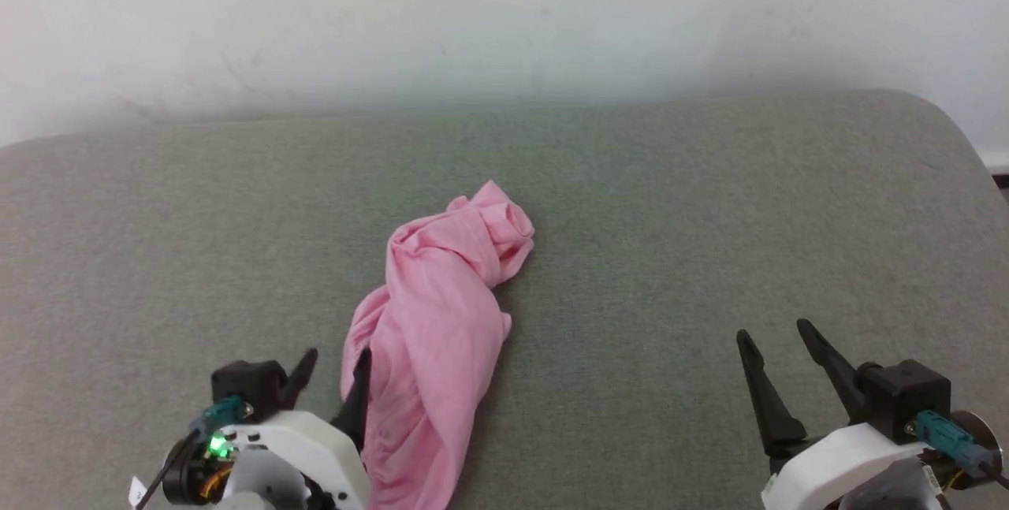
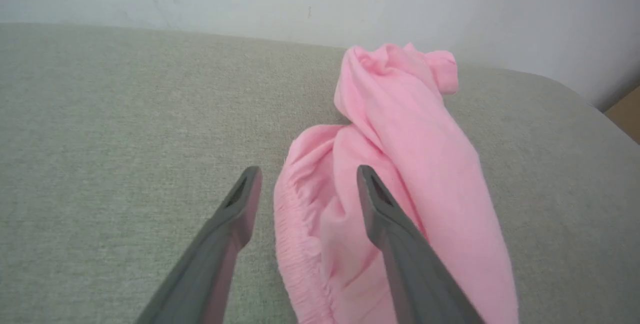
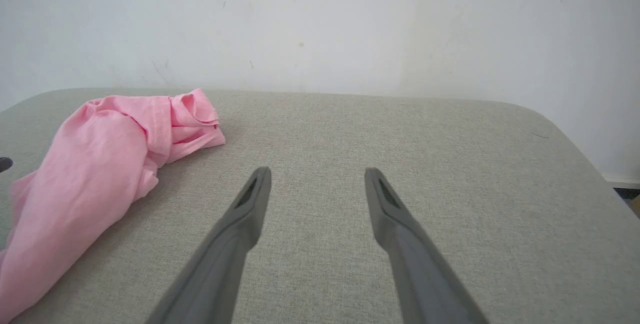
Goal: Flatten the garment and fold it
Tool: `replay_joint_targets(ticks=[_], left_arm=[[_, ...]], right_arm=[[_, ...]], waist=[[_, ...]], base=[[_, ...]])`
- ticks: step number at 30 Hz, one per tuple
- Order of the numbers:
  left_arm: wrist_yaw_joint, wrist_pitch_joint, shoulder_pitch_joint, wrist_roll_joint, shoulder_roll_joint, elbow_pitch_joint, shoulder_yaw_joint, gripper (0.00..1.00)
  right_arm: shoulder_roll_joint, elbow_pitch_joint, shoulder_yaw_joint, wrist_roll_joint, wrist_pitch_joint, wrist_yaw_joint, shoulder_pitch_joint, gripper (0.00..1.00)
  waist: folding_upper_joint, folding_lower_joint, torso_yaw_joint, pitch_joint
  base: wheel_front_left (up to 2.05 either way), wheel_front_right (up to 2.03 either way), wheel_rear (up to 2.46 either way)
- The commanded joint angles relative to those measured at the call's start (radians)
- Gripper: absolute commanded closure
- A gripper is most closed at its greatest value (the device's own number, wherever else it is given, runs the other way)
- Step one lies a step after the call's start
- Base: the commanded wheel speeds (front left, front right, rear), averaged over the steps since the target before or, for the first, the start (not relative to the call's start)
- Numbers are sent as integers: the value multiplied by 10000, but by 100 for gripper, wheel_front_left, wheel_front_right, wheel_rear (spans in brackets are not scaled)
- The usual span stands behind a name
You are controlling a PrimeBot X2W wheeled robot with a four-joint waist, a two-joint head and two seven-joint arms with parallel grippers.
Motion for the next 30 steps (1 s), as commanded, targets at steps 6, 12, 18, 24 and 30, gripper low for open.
replay_joint_targets(ticks=[6, 12, 18, 24, 30], left_arm=[[-268, 1752, 44, -399, 360, 395, -542, 0], [-1036, 2761, -898, -491, 178, 1707, -1094, 0], [-1646, 3090, -1606, -424, -166, 3011, -1522, 100], [-963, 1789, -1674, -724, 214, 3329, -354, 100], [-81, 1113, -677, -1445, 759, 3353, 885, 100]], right_arm=[[24, -128, 321, 197, -52, -7, 52, 0], [24, -155, 240, 213, -114, -7, 21, 0], [24, -73, 227, 242, -170, -7, -67, 0], [24, -51, -52, 310, -188, -7, 45, 0], [24, -60, -120, 316, -153, -7, 109, 0]], waist=[[-1, 1, 320, -275], [-1, 1, 287, -53], [-1, 1, 107, 6], [-1, 1, 58, -69], [-1, 1, -7, -44]], base=[[0, 0, 0], [0, 0, 0], [0, 0, 0], [0, 0, 0], [0, 0, 0]])
